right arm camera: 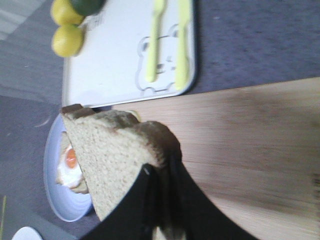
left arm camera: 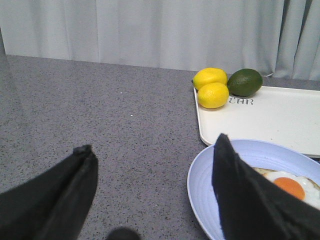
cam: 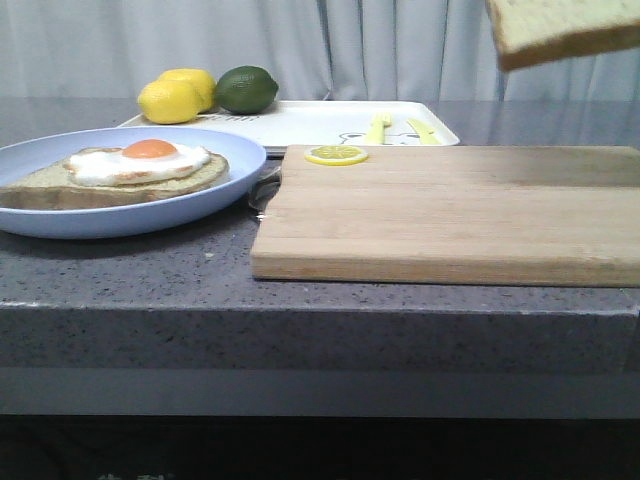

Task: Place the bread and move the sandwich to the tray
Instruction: 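Carry the bread slice with the right gripper over the egg toast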

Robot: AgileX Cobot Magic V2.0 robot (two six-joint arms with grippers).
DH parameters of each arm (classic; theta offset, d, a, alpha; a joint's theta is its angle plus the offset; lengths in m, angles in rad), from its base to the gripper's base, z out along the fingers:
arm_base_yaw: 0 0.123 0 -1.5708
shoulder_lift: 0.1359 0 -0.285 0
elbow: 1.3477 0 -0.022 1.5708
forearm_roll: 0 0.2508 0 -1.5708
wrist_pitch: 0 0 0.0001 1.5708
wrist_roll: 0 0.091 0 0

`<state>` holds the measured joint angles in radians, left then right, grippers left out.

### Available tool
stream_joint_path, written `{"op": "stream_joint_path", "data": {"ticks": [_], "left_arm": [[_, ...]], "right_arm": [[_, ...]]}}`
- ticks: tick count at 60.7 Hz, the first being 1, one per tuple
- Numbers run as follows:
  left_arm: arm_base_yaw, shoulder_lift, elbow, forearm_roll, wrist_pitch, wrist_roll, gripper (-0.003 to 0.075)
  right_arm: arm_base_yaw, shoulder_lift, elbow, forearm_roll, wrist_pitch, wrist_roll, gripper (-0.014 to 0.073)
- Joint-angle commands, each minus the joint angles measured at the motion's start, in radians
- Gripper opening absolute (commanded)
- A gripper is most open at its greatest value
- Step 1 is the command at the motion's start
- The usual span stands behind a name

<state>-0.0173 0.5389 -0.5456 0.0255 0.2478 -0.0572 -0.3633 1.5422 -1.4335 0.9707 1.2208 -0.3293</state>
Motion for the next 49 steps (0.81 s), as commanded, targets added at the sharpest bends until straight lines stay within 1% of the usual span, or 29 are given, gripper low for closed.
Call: {"op": "stream_joint_path", "data": {"ticks": [1, 6, 12, 22, 28, 34, 40, 45, 49], "left_arm": [[0.003, 0.006, -0.038, 0.000, -0.076, -0.006, 0.0474], [0.003, 0.006, -0.038, 0.000, -0.076, -0.006, 0.0474], [0.003, 0.006, -0.038, 0.000, -0.076, -0.006, 0.0474], [0.003, 0.006, -0.038, 0.000, -0.074, -0.006, 0.0474], [0.003, 0.006, -0.038, 0.000, -0.074, -0.006, 0.0474], [0.003, 0.006, -0.038, 0.000, -0.074, -0.006, 0.0474], [0.003, 0.006, -0.038, 0.000, -0.074, -0.006, 0.0474], [0.003, 0.006, -0.038, 0.000, -0.074, -0.006, 0.0474], [0.003, 0.006, -0.038, 0.000, -0.074, -0.006, 0.0474]], "right_arm": [[0.069, -0.044, -0.034, 0.152, 0.106, -0.015, -0.0078], [0.182, -0.043, -0.034, 0.184, 0.074, -0.015, -0.0078], [0.331, -0.037, -0.034, 0.203, 0.000, -0.015, -0.0078], [0.575, 0.009, -0.034, 0.280, -0.152, -0.015, -0.0078], [0.691, 0.059, -0.034, 0.334, -0.249, -0.015, -0.0078], [0.772, 0.116, -0.034, 0.395, -0.342, -0.015, -0.0078], [0.829, 0.169, -0.034, 0.484, -0.463, -0.015, -0.0078], [0.855, 0.207, -0.034, 0.534, -0.564, -0.015, -0.0078], [0.860, 0.234, -0.034, 0.545, -0.608, -0.015, -0.0078]]}}
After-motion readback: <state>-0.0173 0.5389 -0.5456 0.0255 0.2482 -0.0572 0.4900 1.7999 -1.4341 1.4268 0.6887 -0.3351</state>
